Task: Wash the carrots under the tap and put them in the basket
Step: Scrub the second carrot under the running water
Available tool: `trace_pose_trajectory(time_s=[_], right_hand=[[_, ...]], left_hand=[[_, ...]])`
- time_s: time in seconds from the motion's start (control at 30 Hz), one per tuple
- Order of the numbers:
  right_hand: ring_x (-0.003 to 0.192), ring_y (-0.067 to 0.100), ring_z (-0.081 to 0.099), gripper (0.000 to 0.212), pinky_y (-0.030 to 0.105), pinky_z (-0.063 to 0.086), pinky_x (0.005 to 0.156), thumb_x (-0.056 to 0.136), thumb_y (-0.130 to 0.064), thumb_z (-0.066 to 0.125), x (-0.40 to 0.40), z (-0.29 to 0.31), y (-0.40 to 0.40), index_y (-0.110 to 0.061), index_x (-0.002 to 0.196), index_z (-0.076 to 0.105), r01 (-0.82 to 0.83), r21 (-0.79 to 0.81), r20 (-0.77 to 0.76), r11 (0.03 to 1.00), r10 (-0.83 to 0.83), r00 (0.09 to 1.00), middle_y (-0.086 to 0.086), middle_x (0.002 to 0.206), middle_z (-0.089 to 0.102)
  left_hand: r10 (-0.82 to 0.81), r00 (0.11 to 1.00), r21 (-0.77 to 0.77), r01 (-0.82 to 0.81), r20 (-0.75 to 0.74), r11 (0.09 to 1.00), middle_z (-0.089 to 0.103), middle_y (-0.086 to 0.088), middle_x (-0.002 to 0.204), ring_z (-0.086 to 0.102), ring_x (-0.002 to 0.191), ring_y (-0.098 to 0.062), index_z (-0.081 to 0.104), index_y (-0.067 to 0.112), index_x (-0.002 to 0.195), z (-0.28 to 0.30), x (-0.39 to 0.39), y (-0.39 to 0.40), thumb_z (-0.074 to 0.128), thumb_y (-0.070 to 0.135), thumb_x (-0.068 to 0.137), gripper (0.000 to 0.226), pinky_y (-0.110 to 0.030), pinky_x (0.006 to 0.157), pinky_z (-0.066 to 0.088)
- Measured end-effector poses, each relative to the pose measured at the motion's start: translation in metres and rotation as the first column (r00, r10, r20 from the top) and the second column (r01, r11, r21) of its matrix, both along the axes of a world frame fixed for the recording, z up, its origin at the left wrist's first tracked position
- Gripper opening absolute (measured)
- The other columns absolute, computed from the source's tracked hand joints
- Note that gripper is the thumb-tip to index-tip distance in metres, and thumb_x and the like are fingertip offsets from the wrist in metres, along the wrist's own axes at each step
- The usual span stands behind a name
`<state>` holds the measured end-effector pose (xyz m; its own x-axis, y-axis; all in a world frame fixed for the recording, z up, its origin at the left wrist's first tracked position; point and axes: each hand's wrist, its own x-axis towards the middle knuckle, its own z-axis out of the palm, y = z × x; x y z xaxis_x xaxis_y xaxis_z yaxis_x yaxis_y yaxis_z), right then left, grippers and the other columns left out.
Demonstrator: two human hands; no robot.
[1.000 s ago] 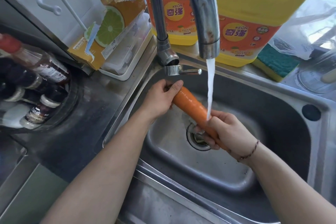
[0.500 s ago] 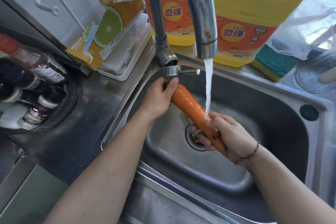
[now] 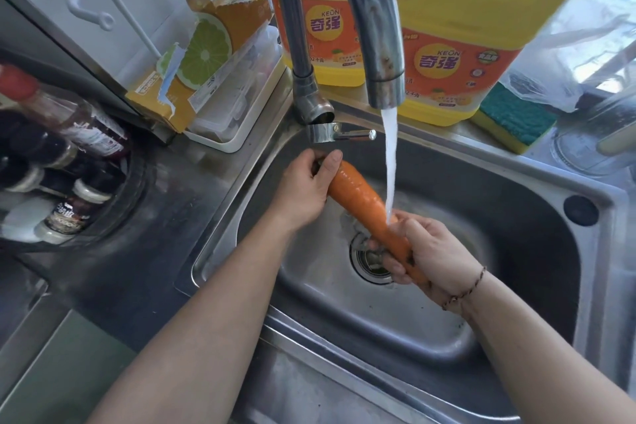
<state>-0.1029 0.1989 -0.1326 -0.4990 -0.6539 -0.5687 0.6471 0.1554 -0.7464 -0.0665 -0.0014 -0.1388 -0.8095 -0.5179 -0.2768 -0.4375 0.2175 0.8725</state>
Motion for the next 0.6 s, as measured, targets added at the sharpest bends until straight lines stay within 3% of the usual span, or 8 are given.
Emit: trace_pose_trajectory(time_s=[0.1, 0.17, 0.23, 0.33, 0.43, 0.6], right_hand=[[0.049, 0.019, 0.041, 0.035, 0.024, 0.032, 0.042, 0.098, -0.003, 0.04, 0.002, 0.001, 0.0, -0.006, 0.128, 0.059, -0.013, 0.049, -0.048, 0.999, 0.015, 0.999, 0.019, 0.086, 0.062], [0.05, 0.018, 0.044, 0.033, 0.025, 0.034, 0.045, 0.091, -0.003, 0.047, 0.003, 0.006, 0.0, -0.006, 0.122, 0.061, -0.058, 0.037, -0.077, 0.998, 0.06, 0.995, 0.019, 0.09, 0.065], [0.052, 0.018, 0.046, 0.036, 0.027, 0.036, 0.047, 0.081, -0.011, 0.05, 0.004, 0.01, -0.002, -0.003, 0.114, 0.061, -0.115, 0.062, -0.135, 0.991, 0.123, 0.983, 0.02, 0.092, 0.067], [0.051, 0.019, 0.045, 0.026, 0.03, 0.037, 0.049, 0.086, -0.016, 0.049, 0.005, 0.01, -0.004, 0.004, 0.101, 0.058, -0.163, 0.156, -0.255, 0.974, 0.199, 0.946, 0.022, 0.081, 0.06], [0.047, 0.018, 0.041, 0.015, 0.029, 0.033, 0.046, 0.094, -0.009, 0.044, 0.004, 0.01, -0.005, 0.001, 0.093, 0.055, -0.156, 0.147, -0.29, 0.977, 0.193, 0.937, 0.018, 0.071, 0.054], [0.043, 0.017, 0.037, 0.021, 0.024, 0.027, 0.043, 0.1, -0.013, 0.048, 0.001, 0.006, -0.008, -0.009, 0.083, 0.059, -0.053, 0.158, -0.25, 0.986, 0.092, 0.964, 0.011, 0.066, 0.054]], left_hand=[[-0.006, 1.0, -0.017, 0.006, 0.019, 1.0, 0.066, -0.004, 0.1, 0.065, 0.094, -0.025, 0.059, 0.021, 0.107, -0.001, 0.001, -0.002, 0.049, 0.066, 0.09, 0.049, -0.054, 0.087, 0.055], [-0.002, 0.999, -0.04, 0.003, 0.043, 0.999, 0.066, -0.005, 0.099, 0.065, 0.095, -0.026, 0.059, 0.018, 0.106, 0.0, 0.001, -0.003, 0.048, 0.064, 0.093, 0.049, -0.054, 0.087, 0.055], [0.008, 0.998, -0.082, -0.003, 0.059, 0.997, 0.066, -0.006, 0.099, 0.065, 0.095, -0.027, 0.06, 0.017, 0.104, 0.001, 0.0, -0.004, 0.046, 0.064, 0.094, 0.05, -0.049, 0.088, 0.055], [0.019, 0.997, -0.171, -0.006, 0.078, 0.985, 0.065, -0.006, 0.103, 0.063, 0.098, -0.026, 0.06, 0.014, 0.108, 0.005, -0.004, -0.002, 0.046, 0.056, 0.098, 0.046, -0.04, 0.088, 0.052], [0.022, 0.997, -0.206, -0.005, 0.078, 0.979, 0.065, -0.007, 0.101, 0.062, 0.098, -0.027, 0.061, 0.011, 0.105, 0.009, -0.006, -0.002, 0.047, 0.053, 0.099, 0.044, -0.04, 0.087, 0.051], [0.017, 0.997, -0.219, -0.002, 0.069, 0.976, 0.065, -0.006, 0.103, 0.061, 0.095, -0.023, 0.061, 0.011, 0.109, 0.012, -0.007, 0.001, 0.049, 0.054, 0.098, 0.046, -0.035, 0.084, 0.049]])
